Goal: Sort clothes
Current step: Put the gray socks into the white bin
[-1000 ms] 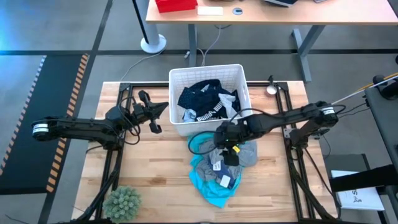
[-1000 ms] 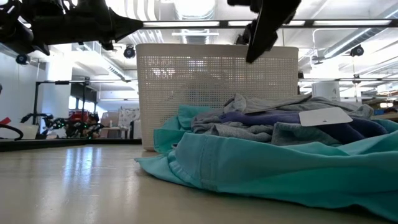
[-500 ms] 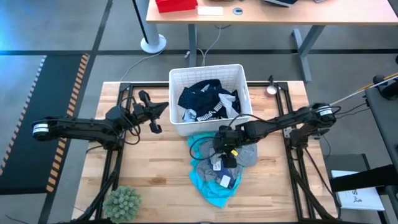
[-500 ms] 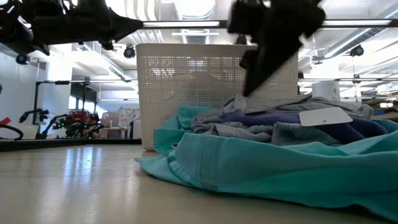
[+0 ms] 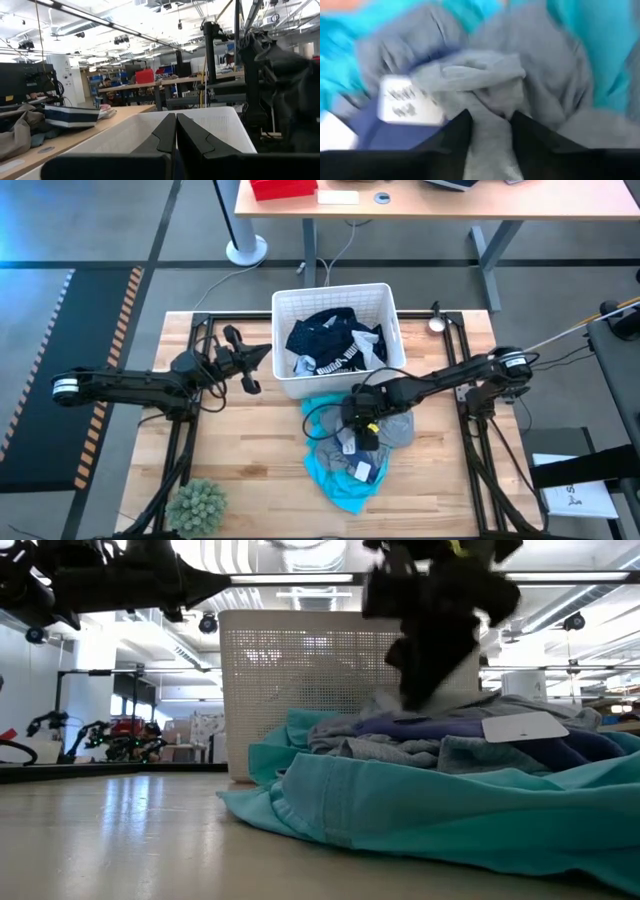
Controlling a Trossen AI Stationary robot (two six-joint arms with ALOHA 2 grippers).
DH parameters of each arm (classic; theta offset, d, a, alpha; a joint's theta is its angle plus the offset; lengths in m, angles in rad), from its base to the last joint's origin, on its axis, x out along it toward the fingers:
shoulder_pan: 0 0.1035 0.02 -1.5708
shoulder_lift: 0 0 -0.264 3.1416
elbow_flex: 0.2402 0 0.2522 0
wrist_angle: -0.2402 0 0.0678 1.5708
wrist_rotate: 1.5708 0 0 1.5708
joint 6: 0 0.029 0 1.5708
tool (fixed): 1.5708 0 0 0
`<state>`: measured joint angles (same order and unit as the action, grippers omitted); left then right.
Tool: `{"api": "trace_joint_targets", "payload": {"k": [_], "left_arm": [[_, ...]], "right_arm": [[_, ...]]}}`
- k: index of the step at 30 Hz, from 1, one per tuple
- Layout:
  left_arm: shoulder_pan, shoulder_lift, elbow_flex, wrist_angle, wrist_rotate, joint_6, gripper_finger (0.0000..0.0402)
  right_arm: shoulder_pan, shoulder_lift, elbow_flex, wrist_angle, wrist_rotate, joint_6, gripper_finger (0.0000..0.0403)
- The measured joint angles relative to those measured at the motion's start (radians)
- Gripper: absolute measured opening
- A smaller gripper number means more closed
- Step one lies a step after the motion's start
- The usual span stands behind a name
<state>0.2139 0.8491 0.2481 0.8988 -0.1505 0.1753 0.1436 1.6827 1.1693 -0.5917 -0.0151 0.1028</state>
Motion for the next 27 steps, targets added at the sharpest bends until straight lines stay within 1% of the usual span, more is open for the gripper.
{"api": "trace_joint_targets", "payload": {"k": [5,7,14,19,22,24,27], "left_arm": [[0.002,0.001,0.0,-0.001,0.0,0.0,0.0],[0.002,0.001,0.0,-0.001,0.0,0.0,0.0],[0.002,0.001,0.0,-0.001,0.0,0.0,0.0],[0.002,0.001,0.0,-0.002,0.0,0.0,0.0],[0.002,0.001,0.0,-0.002,0.0,0.0,0.0],[0.002,0.001,0.0,-0.002,0.0,0.0,0.0],[0.002,0.001,0.0,-0.002,0.0,0.0,0.0]], "right_arm": [[0.001,-0.019,0.096,-0.036,0.016,-0.038,0.0024],[0.003,-0.021,0.144,-0.061,0.018,-0.052,0.0008],[0.005,-0.024,0.335,-0.138,0.021,-0.081,0.0017],[0.007,-0.026,0.486,-0.167,0.085,-0.126,0.0008],[0.007,-0.026,0.585,-0.186,0.142,-0.168,0.0003],[0.007,-0.026,0.651,-0.212,0.199,-0.208,0.0002],[0.007,-0.026,0.748,-0.242,0.339,-0.27,0.0002]]}}
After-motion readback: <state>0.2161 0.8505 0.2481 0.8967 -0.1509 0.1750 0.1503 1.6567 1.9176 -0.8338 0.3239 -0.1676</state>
